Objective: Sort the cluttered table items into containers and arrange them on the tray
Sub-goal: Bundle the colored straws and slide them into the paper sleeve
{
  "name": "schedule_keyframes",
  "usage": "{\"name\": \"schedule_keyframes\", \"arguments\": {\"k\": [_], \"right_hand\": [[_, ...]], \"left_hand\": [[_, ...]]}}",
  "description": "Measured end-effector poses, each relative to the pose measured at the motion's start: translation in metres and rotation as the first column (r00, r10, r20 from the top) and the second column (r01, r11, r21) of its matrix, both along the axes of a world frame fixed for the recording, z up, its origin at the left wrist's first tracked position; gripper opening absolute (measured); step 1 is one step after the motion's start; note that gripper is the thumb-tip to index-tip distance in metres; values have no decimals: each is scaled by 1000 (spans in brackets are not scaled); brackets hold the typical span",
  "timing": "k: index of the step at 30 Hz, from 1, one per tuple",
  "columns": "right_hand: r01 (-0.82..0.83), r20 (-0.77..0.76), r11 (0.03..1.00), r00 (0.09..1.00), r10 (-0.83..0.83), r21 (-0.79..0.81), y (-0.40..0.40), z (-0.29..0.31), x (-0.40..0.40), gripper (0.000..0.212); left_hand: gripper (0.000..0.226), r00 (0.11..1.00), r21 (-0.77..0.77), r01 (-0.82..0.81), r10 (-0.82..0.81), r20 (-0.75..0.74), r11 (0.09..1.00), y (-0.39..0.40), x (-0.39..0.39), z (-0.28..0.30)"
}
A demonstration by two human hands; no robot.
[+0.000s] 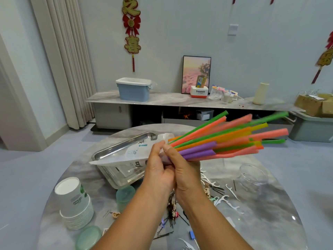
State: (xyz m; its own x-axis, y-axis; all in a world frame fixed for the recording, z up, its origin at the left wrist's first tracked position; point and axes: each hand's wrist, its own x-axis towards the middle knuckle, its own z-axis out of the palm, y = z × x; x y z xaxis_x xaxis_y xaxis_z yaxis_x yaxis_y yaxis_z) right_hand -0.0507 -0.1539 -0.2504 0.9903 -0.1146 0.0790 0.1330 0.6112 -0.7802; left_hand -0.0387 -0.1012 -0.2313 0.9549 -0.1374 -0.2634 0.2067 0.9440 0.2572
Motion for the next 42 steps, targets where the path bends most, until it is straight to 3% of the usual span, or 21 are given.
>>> {"name": "schedule_keyframes", "arguments": {"k": [3,6,8,10,13,17,22,26,29,32,35,39,42], "right_hand": [[114,88,993,990,-112,-15,-5,9,2,37],[250,72,964,964,-257,89,-24,23,10,61],[299,29,937,951,-309,180,-38,26,14,54],[326,-24,914,944,-330,242,-43,23,17,29],[319,-55,941,948,-315,109,-30,8,13,7],[200,-77,980,977,-200,-6,-10,-12,0,16],[434,-4,899,901,-434,60,-26,15,-3,60],[569,54,822,821,-568,0,-54,35,2,45],[549,87,824,836,-543,-140,-62,32,10,43],[337,48,876,938,-342,-345,-48,13,11,39],[178,37,830,982,-187,-528,-28,-9,5,41],[254,17,906,964,-265,-338,-25,-7,6,49],[374,64,882,926,-372,-288,-29,-3,7,61]], "left_hand": [[31,992,68,-116,119,-37,991,12,10,5],[25,978,105,-192,198,-57,976,20,16,4],[25,977,119,-196,205,-66,973,20,17,1],[28,981,126,-179,188,-58,976,13,15,-2],[31,993,86,-116,119,-24,989,0,9,-4],[34,1000,74,1,0,-8,997,-6,5,-5],[29,992,112,-125,126,-5,986,10,14,-2],[26,988,138,-137,146,-56,981,14,16,-7],[21,992,169,-101,113,-63,980,9,12,-7],[20,999,180,-18,24,-29,983,-2,4,-5],[26,996,114,84,-83,-10,990,-14,-5,-6],[23,994,117,110,-113,15,987,-12,-5,-9],[30,987,170,155,-160,14,973,-13,-6,-8]]}}
